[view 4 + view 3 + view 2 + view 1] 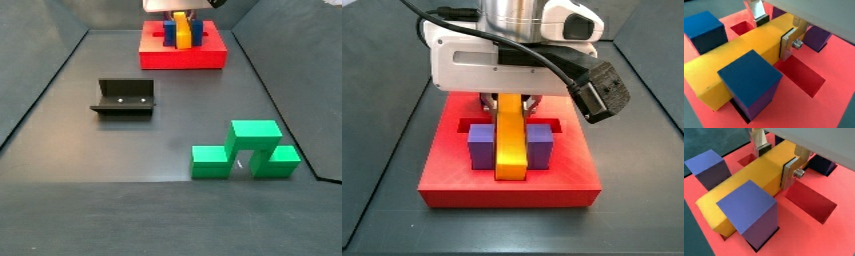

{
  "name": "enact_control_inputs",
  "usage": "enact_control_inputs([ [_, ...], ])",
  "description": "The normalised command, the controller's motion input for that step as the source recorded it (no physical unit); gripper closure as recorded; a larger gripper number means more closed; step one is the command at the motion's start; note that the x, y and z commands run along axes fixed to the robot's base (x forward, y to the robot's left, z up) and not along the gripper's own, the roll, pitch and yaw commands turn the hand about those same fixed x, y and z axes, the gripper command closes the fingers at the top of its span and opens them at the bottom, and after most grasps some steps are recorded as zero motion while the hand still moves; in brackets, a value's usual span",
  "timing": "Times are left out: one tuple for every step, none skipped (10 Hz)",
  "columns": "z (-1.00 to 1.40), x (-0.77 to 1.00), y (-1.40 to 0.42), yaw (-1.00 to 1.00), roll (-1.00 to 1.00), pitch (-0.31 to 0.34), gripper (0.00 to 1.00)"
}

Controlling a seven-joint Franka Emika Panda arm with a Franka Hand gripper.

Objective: Pick up the yellow object. Move up. Move to above the board. Insert the yellow object.
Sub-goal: Insert the yellow object.

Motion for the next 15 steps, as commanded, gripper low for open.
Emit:
enact_control_inputs([
  [-0.34, -0.11, -0.06, 0.00, -0.05, -0.067, 1.00],
  [-0.39, -0.17, -0.13, 0.00, -0.15, -0.071, 1.00],
  [-0.29, -0.12, -0.05, 0.00, -0.14, -0.087, 1.00],
  [-0.18, -0.07, -0.02, 0.00, -0.13, -0.074, 1.00],
  [0.00, 0.00, 0.00, 0.00, -0.01, 0.000, 1.00],
  [-0.26, 0.00, 0.22, -0.05, -0.43, -0.003, 1.00],
  [-0.22, 0.00, 0.21, -0.01, -0.47, -0.004, 1.00],
  [-0.07, 0.00, 0.00, 0.00, -0.18, -0.044, 1.00],
  [-0.01, 0.00, 0.00, 0.00, -0.01, 0.000, 1.00],
  [-0.18, -0.07, 0.00, 0.00, -0.21, -0.027, 1.00],
  [-0.25, -0.11, -0.18, 0.00, -0.09, -0.030, 1.00],
  [-0.17, -0.03, -0.09, 0.02, -0.13, -0.031, 1.00],
  [-0.08, 0.00, -0.04, 0.00, -0.06, -0.004, 1.00],
  [-0.04, 0.00, -0.04, 0.00, -0.02, 0.000, 1.00],
  [0.00, 0.00, 0.00, 0.00, 0.00, 0.000, 1.00],
])
